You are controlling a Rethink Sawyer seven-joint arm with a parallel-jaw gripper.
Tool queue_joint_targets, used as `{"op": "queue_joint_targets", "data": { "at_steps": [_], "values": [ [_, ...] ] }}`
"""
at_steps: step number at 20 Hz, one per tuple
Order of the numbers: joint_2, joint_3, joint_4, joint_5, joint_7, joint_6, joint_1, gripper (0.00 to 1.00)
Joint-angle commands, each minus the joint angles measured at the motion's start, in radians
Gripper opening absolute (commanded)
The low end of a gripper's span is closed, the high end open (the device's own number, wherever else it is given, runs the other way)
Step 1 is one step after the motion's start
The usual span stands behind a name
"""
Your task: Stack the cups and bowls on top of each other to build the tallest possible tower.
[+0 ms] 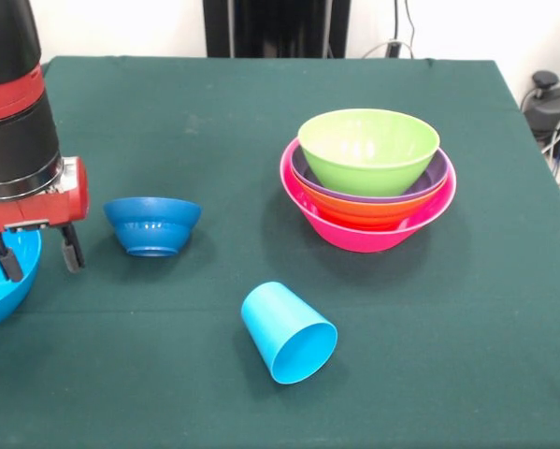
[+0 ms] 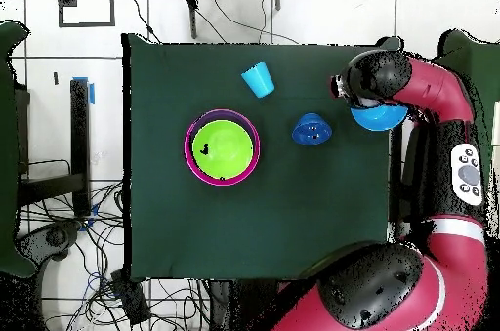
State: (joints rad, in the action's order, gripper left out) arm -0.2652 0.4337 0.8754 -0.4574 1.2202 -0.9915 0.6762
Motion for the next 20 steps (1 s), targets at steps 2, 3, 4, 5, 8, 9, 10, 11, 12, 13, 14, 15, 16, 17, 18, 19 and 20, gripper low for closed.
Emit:
{"op": "queue_joint_targets", "data": {
  "at_steps": [2, 3, 4, 5, 8, 9, 10, 11, 12, 13, 14, 15, 16, 17, 18, 19, 20],
  "values": [
    [0.006, 0.006, 0.099, -0.063, -0.173, 0.065, 0.008, 1.0],
    [0.007, 0.007, 0.1, -0.063, -0.174, 0.067, 0.01, 1.0],
    [0.006, 0.008, 0.099, -0.063, -0.173, 0.067, 0.009, 1.0],
    [0.004, 0.008, 0.102, -0.064, -0.172, 0.069, 0.009, 1.0],
    [0.008, 0.008, 0.109, -0.068, -0.174, 0.082, 0.016, 1.0],
    [0.01, 0.008, 0.111, -0.068, -0.175, 0.084, 0.018, 1.0],
    [0.01, 0.007, 0.114, -0.069, -0.175, 0.089, 0.02, 1.0],
    [0.009, 0.005, 0.116, -0.07, -0.175, 0.09, 0.021, 1.0],
    [0.008, 0.004, 0.118, -0.071, -0.175, 0.091, 0.022, 1.0],
    [0.006, 0.003, 0.121, -0.071, -0.175, 0.09, 0.023, 1.0],
    [0.004, 0.002, 0.122, -0.071, -0.176, 0.089, 0.024, 1.0],
    [0.001, 0.001, 0.124, -0.07, -0.177, 0.085, 0.025, 1.0],
    [-0.004, -0.001, 0.126, -0.07, -0.177, 0.081, 0.026, 1.0],
    [-0.009, -0.003, 0.129, -0.071, -0.177, 0.078, 0.026, 1.0],
    [-0.01, -0.004, 0.131, -0.073, -0.178, 0.078, 0.029, 1.0],
    [-0.012, -0.005, 0.133, -0.074, -0.18, 0.079, 0.032, 1.0],
    [-0.013, -0.004, 0.138, -0.074, -0.183, 0.081, 0.037, 1.0]
  ]
}}
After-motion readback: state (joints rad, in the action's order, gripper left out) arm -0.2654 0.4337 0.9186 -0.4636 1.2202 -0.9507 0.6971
